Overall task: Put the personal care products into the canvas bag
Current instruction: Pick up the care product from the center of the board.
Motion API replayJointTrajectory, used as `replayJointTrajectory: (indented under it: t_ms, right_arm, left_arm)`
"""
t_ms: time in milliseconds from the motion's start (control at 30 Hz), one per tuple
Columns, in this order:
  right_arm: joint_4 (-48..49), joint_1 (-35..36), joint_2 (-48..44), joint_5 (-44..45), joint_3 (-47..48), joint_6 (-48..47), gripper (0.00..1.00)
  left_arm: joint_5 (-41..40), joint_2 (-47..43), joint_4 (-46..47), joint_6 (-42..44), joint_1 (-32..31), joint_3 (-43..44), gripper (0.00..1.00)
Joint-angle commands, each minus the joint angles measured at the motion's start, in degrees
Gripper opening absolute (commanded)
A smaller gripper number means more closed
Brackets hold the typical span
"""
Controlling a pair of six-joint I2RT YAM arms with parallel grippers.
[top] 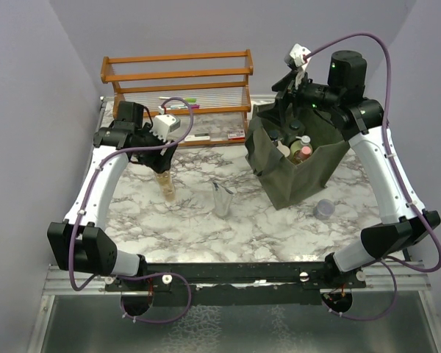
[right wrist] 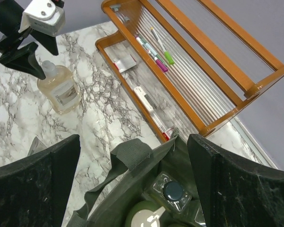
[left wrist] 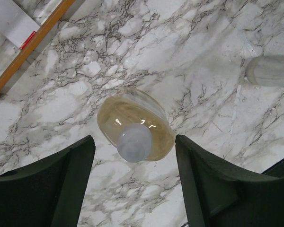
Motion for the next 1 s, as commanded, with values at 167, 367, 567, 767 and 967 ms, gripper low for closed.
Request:
replayJointTrajectory:
  t_ms: [167, 367, 567, 767, 967]
  right_arm:
    - [-0.3, 0.3, -1.8, 0.2, -1.4, -1.5, 0.94]
    - [-0.5, 0.3, -1.9, 0.4, -1.8, -1.8, 0.94]
    - [-0.5, 0.3, -2.3, 0.6, -2.3, -2.0, 0.94]
    - [-0.4, 0.3, -2.9, 1.1, -2.7, -2.2, 0.94]
    - [-0.9, 0.4, -2.6, 1.2, -2.7, -2.5, 0.94]
  left_arm:
    - [-1.0, 2.0, 1.5, 1.9, 0.0, -1.6, 0.60]
    - [-1.6, 2.8, 1.2, 1.6, 0.0, -1.6, 0.51]
    - [-2.2, 2.9, 0.2, 1.1, 0.0, -1.6, 0.36]
    - [0.3, 3.0, -0.8, 1.2, -1.0, -0.1, 0.08]
    - [0.6, 2.0, 4.6, 0.5, -4.9, 1.6, 0.00]
